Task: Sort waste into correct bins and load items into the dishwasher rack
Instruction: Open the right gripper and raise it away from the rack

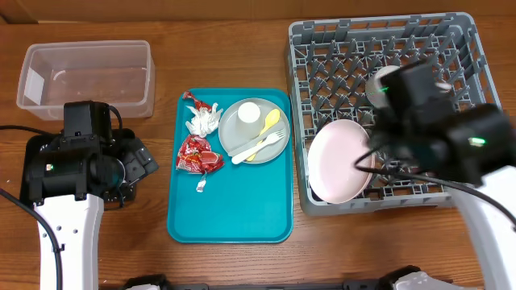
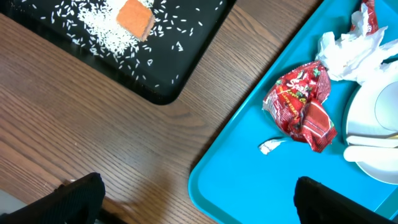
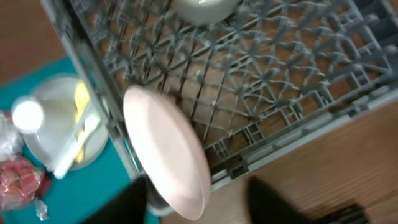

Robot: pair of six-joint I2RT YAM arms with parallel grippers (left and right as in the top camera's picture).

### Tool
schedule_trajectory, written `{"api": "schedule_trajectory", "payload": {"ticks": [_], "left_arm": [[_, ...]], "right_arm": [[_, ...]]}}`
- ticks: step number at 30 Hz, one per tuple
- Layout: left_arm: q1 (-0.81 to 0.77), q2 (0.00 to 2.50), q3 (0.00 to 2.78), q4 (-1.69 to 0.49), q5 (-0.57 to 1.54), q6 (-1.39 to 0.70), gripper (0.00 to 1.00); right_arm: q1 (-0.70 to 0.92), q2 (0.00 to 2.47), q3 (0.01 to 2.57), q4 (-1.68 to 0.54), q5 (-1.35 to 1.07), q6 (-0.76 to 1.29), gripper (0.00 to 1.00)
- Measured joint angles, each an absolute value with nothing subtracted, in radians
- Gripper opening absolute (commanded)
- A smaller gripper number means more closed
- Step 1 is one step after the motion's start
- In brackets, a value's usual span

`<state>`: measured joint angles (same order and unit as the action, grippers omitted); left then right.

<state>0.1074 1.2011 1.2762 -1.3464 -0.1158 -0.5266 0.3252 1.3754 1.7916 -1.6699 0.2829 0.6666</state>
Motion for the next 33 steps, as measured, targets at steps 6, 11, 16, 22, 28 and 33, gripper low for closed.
{"api": "schedule_trajectory", "payload": {"ticks": [6,11,16,22,28,33], "left_arm": [[0.107,1.201,1.276,-1.346,-0.115,-0.527,1.00],[0.107,1.201,1.276,-1.346,-0.116,-0.527,1.00],[0.107,1.201,1.276,-1.346,-0.115,-0.527,1.00],[0.107,1.201,1.276,-1.346,-0.115,-0.530,1.00],[0.107,1.201,1.276,-1.346,-0.115,-0.530,1.00],[0.107,1.201,1.276,-1.346,-0.115,-0.533,1.00]], "right_arm": [[0.161,1.372,1.748,-1.665,0.257,0.625,0.04],[0.146,1.420,1.594,-1.597,0.196,0.601,0.04],[0.146,1.479,1.448,-1.495,0.108,0.580,0.04],[0.146,1.504,1.412,-1.439,-0.030,0.512,0.04],[0.146,1.504,1.413,-1.418,-0.142,0.454,0.04],[0.146,1.504,1.447,-1.435,-0.164,0.440,0.04]]}}
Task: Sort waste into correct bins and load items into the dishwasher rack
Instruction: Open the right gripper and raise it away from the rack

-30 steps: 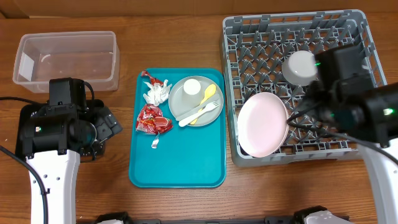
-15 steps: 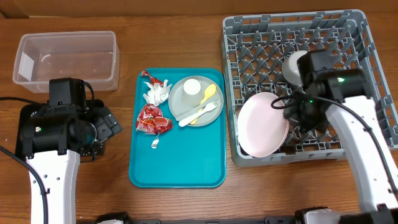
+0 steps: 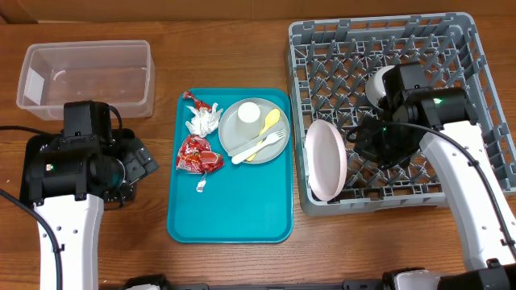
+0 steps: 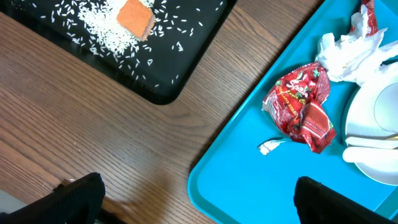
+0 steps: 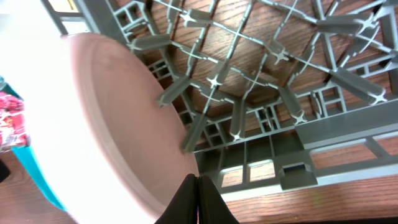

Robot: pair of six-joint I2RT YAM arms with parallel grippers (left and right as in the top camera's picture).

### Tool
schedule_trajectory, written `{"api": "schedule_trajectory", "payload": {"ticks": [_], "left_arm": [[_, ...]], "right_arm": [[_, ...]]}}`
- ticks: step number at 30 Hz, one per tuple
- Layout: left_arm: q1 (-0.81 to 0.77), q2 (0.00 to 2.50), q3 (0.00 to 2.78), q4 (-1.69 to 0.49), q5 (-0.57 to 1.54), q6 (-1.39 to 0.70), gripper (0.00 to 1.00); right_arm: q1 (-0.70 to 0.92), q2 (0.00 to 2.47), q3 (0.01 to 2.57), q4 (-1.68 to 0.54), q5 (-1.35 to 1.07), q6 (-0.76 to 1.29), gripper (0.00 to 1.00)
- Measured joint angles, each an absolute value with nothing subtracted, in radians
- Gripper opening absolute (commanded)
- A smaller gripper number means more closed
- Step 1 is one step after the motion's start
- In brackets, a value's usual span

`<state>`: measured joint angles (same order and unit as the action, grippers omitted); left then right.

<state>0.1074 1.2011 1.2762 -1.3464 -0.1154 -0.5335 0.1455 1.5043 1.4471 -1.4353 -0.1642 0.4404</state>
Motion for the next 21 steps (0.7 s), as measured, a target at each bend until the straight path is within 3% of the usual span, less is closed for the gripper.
{"api": "schedule_trajectory", "payload": {"ticks": [6,7,9,17,21], "left_arm": [[0.107,1.201,1.276,-1.346,-0.109,-0.533,1.00],[0.107,1.201,1.276,-1.346,-0.104,-0.533,0.99],[0.107,1.201,1.276,-1.346,-0.093,-0.534,1.00],[0.107,1.201,1.276,-1.370,-0.045,-0.542,1.00],[0.107,1.201,1.276,-1.359,-0.029,-0.545,1.00]], "right_arm": [[0.146,1.504,1.583,-1.506,-0.173,0.430,0.06],[0.146,1.504,1.613,-1.519,-0.175,0.429,0.21],[0.145,1.504,1.688,-1.541,-0.178,0.426,1.00],[0.137,1.504,1.910,-1.544,-0.203,0.402,1.00],[0.133,1.502,1.930,-1.522,-0.358,0.313,1.00]]}}
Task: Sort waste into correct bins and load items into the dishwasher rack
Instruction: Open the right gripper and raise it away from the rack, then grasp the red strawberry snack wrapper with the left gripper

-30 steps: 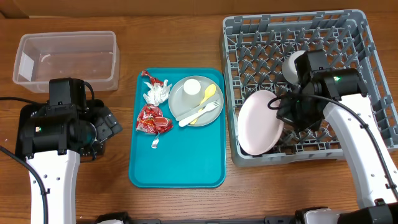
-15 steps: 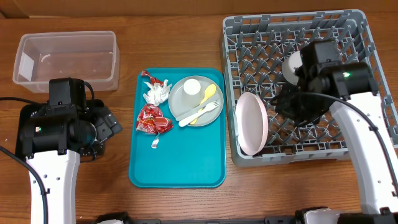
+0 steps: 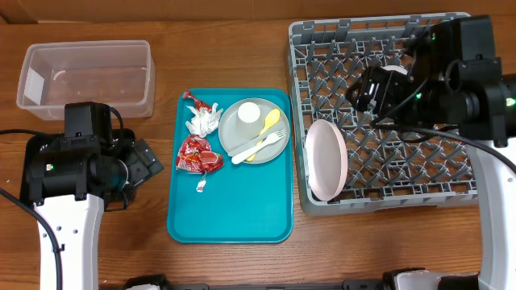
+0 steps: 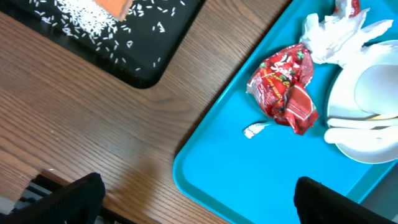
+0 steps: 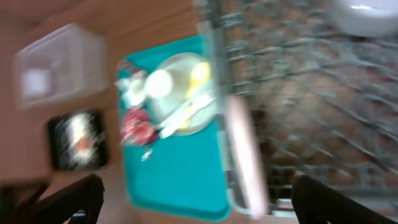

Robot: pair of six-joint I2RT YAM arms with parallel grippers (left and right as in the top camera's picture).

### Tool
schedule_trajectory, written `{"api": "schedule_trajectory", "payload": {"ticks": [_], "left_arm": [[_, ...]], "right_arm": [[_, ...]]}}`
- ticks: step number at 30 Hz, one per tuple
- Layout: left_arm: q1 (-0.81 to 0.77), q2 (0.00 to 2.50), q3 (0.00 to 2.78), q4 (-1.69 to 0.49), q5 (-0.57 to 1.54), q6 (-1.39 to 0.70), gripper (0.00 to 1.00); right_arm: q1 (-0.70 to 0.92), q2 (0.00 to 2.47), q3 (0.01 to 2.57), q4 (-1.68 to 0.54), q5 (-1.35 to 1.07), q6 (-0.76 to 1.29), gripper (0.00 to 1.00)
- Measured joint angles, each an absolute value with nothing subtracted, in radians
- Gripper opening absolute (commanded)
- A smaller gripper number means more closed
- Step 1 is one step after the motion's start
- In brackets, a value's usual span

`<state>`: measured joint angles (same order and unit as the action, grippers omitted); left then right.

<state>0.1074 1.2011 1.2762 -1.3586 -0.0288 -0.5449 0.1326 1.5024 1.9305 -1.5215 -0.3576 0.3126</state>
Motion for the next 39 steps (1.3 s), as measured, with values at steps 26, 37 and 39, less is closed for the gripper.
{"api": "schedule_trajectory", "payload": {"ticks": [26,37,39], "left_arm": [[0.103,1.461,1.268,-1.279,0.004,-0.485,1.00],[-0.121,1.462,1.268,-1.241,0.059,-0.346,1.00],[-0.163,1.467,1.268,-1.227,0.056,-0.339,1.00]], "right_arm": [[0.279,1.600,1.931,-1.248,-0.482,0.203,1.00],[-0.001,1.600,1.931,-1.229,-0.426,0.256,1.00],[-0.013,1.600,1.931,-1.229,-0.422,0.259,1.00]]}}
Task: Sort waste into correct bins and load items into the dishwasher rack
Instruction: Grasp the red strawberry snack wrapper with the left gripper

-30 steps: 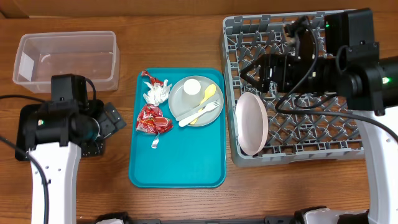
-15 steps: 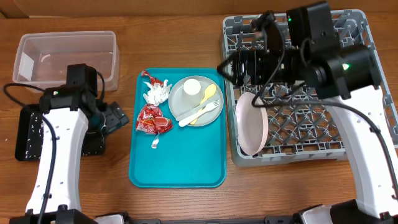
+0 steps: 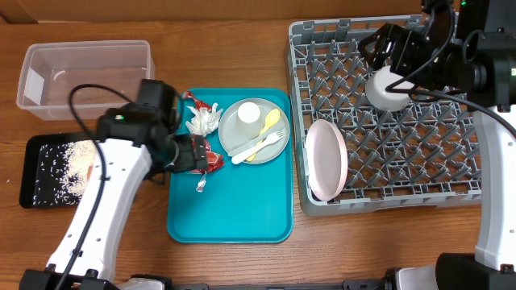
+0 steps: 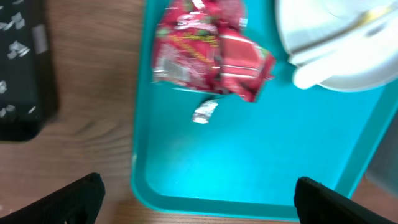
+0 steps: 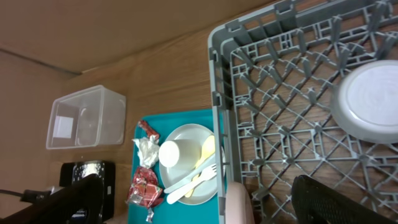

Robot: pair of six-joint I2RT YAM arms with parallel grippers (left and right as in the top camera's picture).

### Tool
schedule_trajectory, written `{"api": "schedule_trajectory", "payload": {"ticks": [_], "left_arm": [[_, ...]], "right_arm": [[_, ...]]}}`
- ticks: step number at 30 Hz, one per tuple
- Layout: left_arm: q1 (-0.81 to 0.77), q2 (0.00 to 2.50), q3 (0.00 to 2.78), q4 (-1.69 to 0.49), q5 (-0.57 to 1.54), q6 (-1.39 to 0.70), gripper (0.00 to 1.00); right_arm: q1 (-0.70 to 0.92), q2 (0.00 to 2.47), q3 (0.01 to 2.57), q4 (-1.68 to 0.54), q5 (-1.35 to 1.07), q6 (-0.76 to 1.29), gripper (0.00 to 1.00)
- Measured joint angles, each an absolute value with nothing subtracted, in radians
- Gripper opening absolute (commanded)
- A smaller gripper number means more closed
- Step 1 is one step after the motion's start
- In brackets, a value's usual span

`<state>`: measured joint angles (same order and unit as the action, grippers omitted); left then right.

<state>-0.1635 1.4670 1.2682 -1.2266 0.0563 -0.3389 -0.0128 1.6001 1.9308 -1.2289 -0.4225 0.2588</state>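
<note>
A crumpled red wrapper [image 4: 211, 53] lies at the left of the teal tray [image 4: 261, 155], with a small white scrap [image 4: 205, 112] beside it. My left gripper [image 4: 199, 208] hovers open just above them, nothing between its fingers; overhead it shows at the tray's left edge [image 3: 187, 153]. A grey plate [image 3: 250, 129] carries a white cup [image 3: 248, 113], a yellow spoon and a white fork. White tissue [image 3: 201, 121] lies behind the wrapper. A pink plate [image 3: 326, 171] stands on edge in the grey rack [image 3: 468, 189]. My right gripper [image 3: 385, 47] is open, high over the rack's back.
An upturned pale bowl [image 3: 389, 89] sits in the rack's back part. The clear plastic bin [image 3: 85, 76] stands at the far left. In front of it lies a black tray [image 3: 56, 169] with scattered rice. Bare wood runs along the table's front edge.
My left gripper has moved from beside the black tray to over the teal tray, right by the red wrapper. The right gripper has moved further back and higher above the rack.
First my right gripper held the pink plate leaning at the rack's front left. Then the plate stood on edge in the rack, and after that the gripper was open away from it. The left arm stayed by the black tray, and now hangs over the wrapper.
</note>
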Motion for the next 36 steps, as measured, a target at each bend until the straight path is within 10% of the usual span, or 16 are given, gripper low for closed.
{"api": "schedule_trajectory", "payload": {"ticks": [10,15,27,33,36], "left_arm": [[-0.317,1.644,1.268,-1.129,0.036,-0.313,0.99],[-0.316,1.744,1.268,-1.098,0.010,-0.300,0.78],[-0.316,1.853,1.268,-1.037,-0.045,-0.242,0.70],[-0.316,1.885,1.267,-1.007,-0.049,-0.224,0.52],[-0.316,1.885,1.267,-1.006,-0.049,-0.221,0.25]], "right_arm": [[-0.014,1.600,1.931,-1.230,-0.419,0.262,1.00],[-0.014,1.600,1.931,-1.230,-0.419,0.261,1.00],[-0.014,1.600,1.931,-1.230,-0.419,0.261,1.00],[-0.014,1.600,1.931,-1.230,-0.419,0.262,1.00],[-0.014,1.600,1.931,-1.230,-0.419,0.262,1.00]]}}
